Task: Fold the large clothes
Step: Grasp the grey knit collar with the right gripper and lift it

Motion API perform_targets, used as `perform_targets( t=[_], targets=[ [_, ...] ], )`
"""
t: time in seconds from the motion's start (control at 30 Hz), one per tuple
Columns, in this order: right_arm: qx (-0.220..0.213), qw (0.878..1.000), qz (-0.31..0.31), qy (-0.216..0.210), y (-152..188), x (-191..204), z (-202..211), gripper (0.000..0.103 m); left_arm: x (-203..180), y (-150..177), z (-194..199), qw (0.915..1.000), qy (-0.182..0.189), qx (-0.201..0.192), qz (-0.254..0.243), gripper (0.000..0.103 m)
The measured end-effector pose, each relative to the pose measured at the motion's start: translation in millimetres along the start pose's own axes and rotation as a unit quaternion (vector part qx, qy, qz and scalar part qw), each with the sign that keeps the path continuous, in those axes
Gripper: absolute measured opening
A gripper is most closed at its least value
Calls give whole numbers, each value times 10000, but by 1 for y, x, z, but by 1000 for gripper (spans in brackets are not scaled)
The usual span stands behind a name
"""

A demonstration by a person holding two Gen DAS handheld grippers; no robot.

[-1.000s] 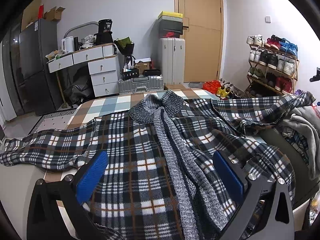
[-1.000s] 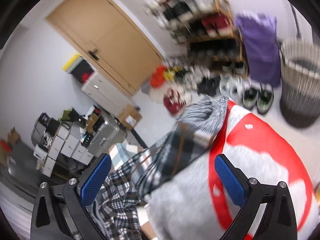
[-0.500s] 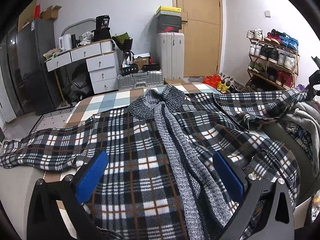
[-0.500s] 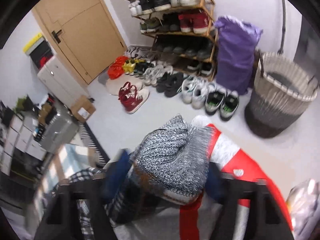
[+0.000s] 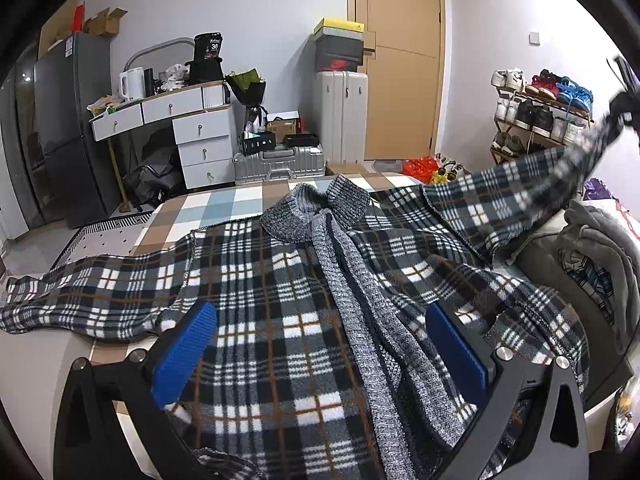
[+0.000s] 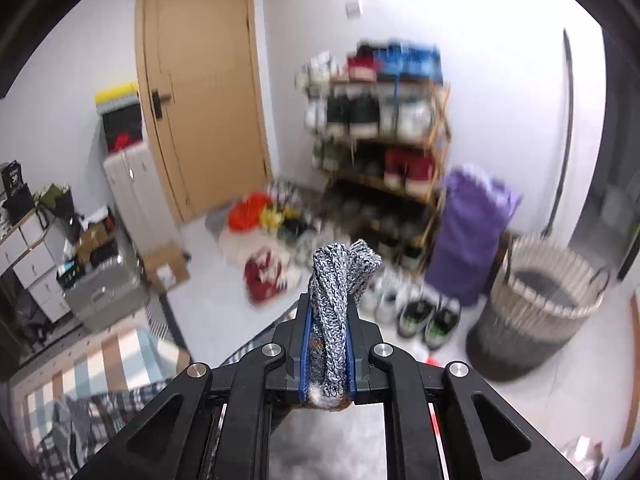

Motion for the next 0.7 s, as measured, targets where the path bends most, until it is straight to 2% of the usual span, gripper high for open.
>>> perform_targets(
  t=[0.07, 0.17, 0.33, 0.37, 0.47, 0.53, 0.57, 0.7],
  targets=[
    [-437, 9989, 169, 85, -21, 16, 25, 13, 2, 0, 2, 10000, -3, -24, -6, 102],
    [-869, 9954, 350, 191, -41, 40, 53, 13, 7, -1, 6, 10000, -47, -83, -3, 102],
    [-815, 9952, 526, 90, -52, 79, 75, 13, 30, -3, 15, 9993, -26, -215, 313, 102],
    [-882, 9937, 642, -252, -52, 108, 95, 13, 37, -4, 18, 9989, -42, -254, 405, 102],
    [-928, 9886, 931, -740, -38, 155, 123, 13, 55, -8, 26, 9969, -147, -369, 686, 102],
    [-924, 9868, 996, -876, -32, 167, 131, 13, 67, -7, 33, 9948, -221, -459, 882, 102],
    [-972, 9801, 1215, -1229, -16, 200, 151, 13, 74, -6, 37, 9935, -254, -509, 990, 102],
    [-834, 9637, 1497, -2049, 27, 269, 185, 13, 94, -3, 50, 9890, -341, -638, 1287, 102]
  ],
)
Point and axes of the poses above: each gripper's, at about its wrist camera, not at the fingertips, and z roughly against the way its jaws point, x to its left, y to its underside, the point moved 1 cm from there along -z, roughly the way its jaws point, and after that the axes turned 8 degrees about y, right-handed, at the moved point
